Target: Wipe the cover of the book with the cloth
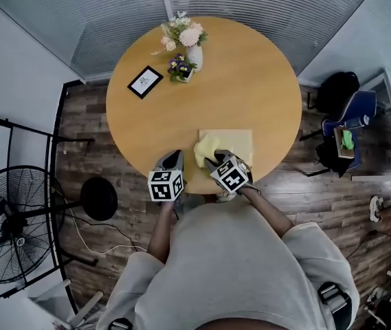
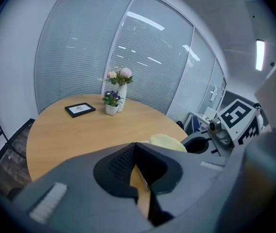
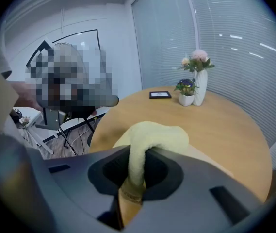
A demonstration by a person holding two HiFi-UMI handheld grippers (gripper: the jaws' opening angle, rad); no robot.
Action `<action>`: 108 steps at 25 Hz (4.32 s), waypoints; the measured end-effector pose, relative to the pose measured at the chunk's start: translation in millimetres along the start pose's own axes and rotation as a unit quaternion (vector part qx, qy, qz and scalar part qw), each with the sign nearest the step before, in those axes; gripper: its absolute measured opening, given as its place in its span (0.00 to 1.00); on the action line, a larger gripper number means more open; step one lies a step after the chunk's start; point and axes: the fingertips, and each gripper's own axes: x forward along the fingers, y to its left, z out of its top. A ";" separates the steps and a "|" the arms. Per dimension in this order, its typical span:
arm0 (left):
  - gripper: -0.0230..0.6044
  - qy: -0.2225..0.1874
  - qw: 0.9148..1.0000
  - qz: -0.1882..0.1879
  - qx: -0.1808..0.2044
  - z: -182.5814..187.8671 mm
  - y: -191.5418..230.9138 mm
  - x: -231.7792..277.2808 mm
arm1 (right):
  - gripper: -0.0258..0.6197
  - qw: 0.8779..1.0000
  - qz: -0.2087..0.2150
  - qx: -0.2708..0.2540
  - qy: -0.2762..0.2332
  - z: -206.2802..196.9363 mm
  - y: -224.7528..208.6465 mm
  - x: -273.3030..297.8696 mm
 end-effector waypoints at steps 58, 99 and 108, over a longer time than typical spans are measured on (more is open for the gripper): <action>0.05 0.026 0.996 -0.070 0.042 6.0 -64.0 49.4 | 0.13 0.990 -0.053 0.113 0.071 -120.3 -61.4 -46.8; 0.05 0.011 0.995 -0.073 0.064 27.8 -66.0 50.1 | 0.13 0.963 -0.218 0.151 -0.055 -93.4 -123.2 -130.3; 0.05 -0.003 0.997 -0.047 0.058 35.9 -40.4 36.5 | 0.13 0.965 -0.199 0.118 -0.121 -22.0 -113.4 -118.0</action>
